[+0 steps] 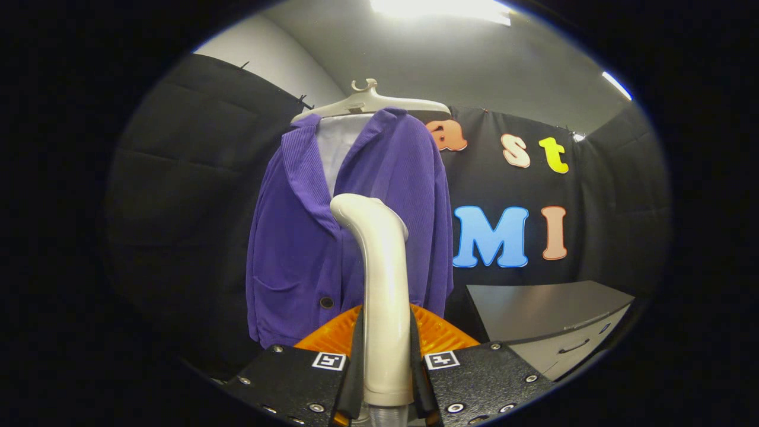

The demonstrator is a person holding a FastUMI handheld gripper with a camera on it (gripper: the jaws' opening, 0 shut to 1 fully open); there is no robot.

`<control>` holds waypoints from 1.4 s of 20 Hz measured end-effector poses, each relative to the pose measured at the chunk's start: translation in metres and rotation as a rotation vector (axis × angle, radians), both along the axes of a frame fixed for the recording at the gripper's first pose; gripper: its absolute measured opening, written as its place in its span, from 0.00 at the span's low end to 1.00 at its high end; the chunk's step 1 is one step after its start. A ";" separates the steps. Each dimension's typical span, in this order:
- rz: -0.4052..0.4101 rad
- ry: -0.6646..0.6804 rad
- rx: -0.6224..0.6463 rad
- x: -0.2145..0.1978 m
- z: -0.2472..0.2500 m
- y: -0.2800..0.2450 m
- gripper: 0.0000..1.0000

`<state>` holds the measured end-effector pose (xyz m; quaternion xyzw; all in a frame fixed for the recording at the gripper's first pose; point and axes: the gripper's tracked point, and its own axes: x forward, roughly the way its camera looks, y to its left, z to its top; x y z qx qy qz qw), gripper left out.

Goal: Iron the clothes twice with a garment steamer, once on the left side and once on the right side.

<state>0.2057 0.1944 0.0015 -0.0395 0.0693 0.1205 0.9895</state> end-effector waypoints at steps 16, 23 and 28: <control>0.005 0.268 -0.059 -0.068 -0.150 -0.015 0.34; 0.011 0.371 -0.097 -0.092 -0.198 -0.021 0.34; -0.003 0.295 -0.043 -0.097 -0.167 -0.023 0.34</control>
